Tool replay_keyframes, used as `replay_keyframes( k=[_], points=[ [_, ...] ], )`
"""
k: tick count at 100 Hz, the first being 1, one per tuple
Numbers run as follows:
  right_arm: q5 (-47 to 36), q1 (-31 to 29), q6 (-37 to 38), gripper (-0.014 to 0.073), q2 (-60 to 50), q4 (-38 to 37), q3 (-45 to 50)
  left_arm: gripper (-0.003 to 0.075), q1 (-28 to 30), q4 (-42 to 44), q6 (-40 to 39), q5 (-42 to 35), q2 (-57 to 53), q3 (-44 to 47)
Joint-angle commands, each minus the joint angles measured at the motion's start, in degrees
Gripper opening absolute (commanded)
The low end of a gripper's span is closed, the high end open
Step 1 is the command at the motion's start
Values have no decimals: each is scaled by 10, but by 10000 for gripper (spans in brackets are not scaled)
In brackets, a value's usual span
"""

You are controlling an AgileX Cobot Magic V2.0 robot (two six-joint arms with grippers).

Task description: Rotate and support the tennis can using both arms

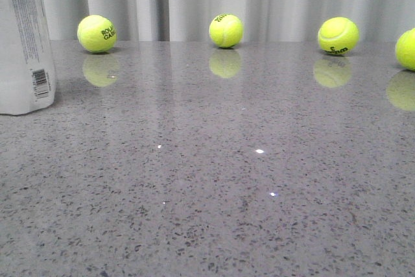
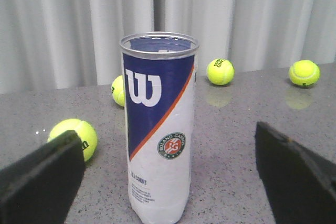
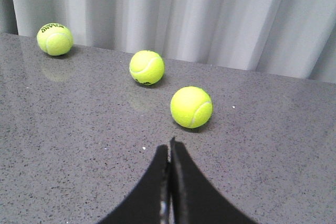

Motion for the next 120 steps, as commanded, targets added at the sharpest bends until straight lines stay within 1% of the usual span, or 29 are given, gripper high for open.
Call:
replay_keyframes(
  k=[1, 3, 8, 10, 15, 17, 22, 27, 103, 120],
  points=[
    [-42, -4, -2, -67, 1, 4, -16, 503, -6, -10, -8, -77, 3, -10],
    [-42, -4, -2, -67, 1, 4, -16, 479, -6, -10, -8, -78, 3, -10],
    [-42, -4, -2, -67, 1, 4, -16, 366, -6, -10, -8, -82, 3, -10],
    [-42, -4, -2, -67, 1, 4, -16, 335, -6, -10, -8, -82, 3, -10],
    [-42, -4, -2, -67, 1, 4, -16, 211, -6, -10, -8, -86, 3, -10],
    [-42, -4, -2, -67, 1, 4, -16, 180, -6, -10, -8, -88, 3, -10],
    [-42, -4, -2, -67, 1, 4, -16, 61, -6, -10, -8, -89, 3, -10],
    [-42, -4, -2, -67, 1, 4, -16, -21, -6, -10, -8, -89, 3, -10],
    [-42, -4, -2, -67, 1, 4, -16, -21, -6, -9, -8, -88, 3, -10],
    [-42, -4, -2, -67, 1, 4, -16, -21, -6, 5, -8, -94, 3, 9]
  ],
)
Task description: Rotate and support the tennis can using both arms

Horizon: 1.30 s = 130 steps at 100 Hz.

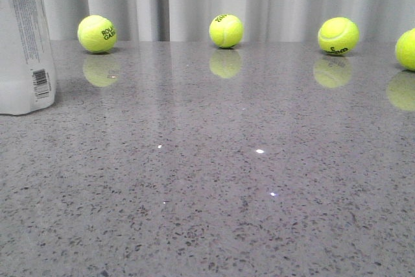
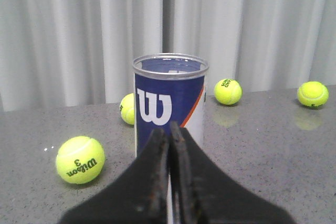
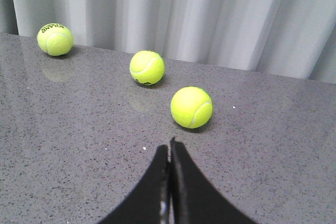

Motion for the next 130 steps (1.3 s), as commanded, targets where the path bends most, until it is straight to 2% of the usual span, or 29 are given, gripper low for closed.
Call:
replay_keyframes(
  k=[1, 21, 37, 48, 81, 110, 130],
  points=[
    [-42, -4, -2, -67, 1, 4, -16, -21, -5, 5, -7, -47, 3, -5],
    [-42, -4, -2, -67, 1, 4, -16, -21, 28, 38, -11, -53, -14, 42],
    [-42, -4, -2, -67, 1, 4, -16, -21, 75, 97, -107, -54, -54, 102],
    [-42, -4, -2, -67, 1, 4, -16, -21, 91, 107, -127, -54, -97, 141],
    [-42, -4, -2, -67, 1, 4, -16, -21, 92, 121, -127, -51, -246, 230],
    [-42, -4, -2, -67, 1, 4, -16, -21, 92, 134, -127, -97, -244, 263],
    [-42, -4, -2, -67, 1, 4, -16, -21, 92, 134, -127, -92, -244, 263]
  ],
)
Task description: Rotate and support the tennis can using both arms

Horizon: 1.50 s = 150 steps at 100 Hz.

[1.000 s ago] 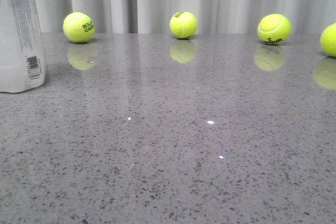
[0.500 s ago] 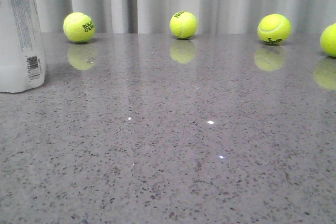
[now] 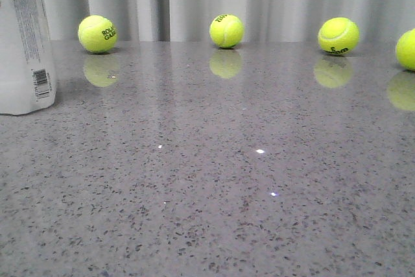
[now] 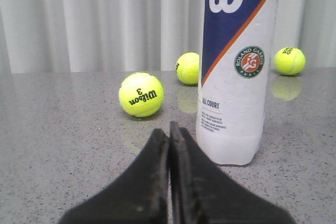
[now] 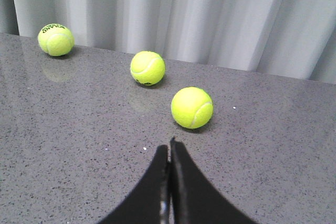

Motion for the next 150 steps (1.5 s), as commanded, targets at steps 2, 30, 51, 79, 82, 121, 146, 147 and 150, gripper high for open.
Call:
replay_keyframes(
  k=[2, 30, 51, 79, 82, 121, 146, 147, 150],
  points=[
    [-42, -4, -2, -67, 2, 4, -16, -21, -1, 0, -6, -52, -22, 28],
    [-42, -4, -2, -67, 2, 4, -16, -21, -1, 0, -6, -52, -22, 28],
    [-42, -4, -2, -67, 2, 4, -16, -21, -1, 0, -6, -52, -22, 28],
    [-42, -4, -2, -67, 2, 4, -16, -21, -1, 0, -6, -52, -22, 28],
    [-42, -4, -2, -67, 2, 4, -15, -21, -1, 0, -6, -52, -22, 28],
    [-74, 20, 30, -67, -45, -46, 49, -21, -1, 0, -6, -52, -22, 28],
    [-180, 34, 113, -67, -147, -104, 162, -21, -1, 0, -6, -52, -22, 28],
    [-181, 34, 113, -67, -150, -104, 168, -21, -1, 0, -6, -52, -22, 28],
    [-185, 34, 115, -67, -164, -104, 179, -21, -1, 0, -6, -52, -22, 28]
  ],
)
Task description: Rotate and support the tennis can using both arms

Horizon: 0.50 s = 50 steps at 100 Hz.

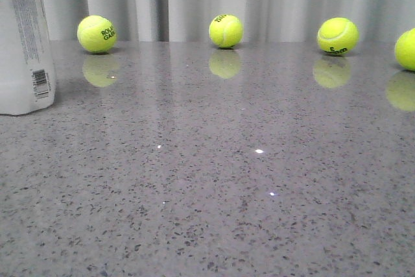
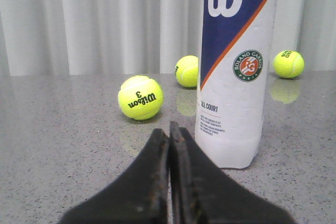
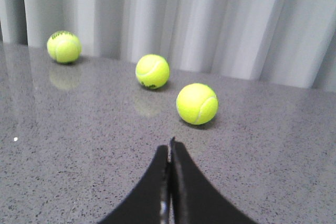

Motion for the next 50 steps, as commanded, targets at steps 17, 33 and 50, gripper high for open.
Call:
replay_keyframes(
  k=[17, 33, 50],
  points=[
    [-74, 1, 23, -67, -115, -11, 72, -21, -1, 0, -5, -48, -22, 28],
    [-83, 1, 34, -67, -162, -11, 119, -21, -1, 0, -5, -48, -22, 28],
    [-76, 1, 41, -67, -162, -12, 130, -21, -1, 0, -5, -48, -22, 28]
  ],
)
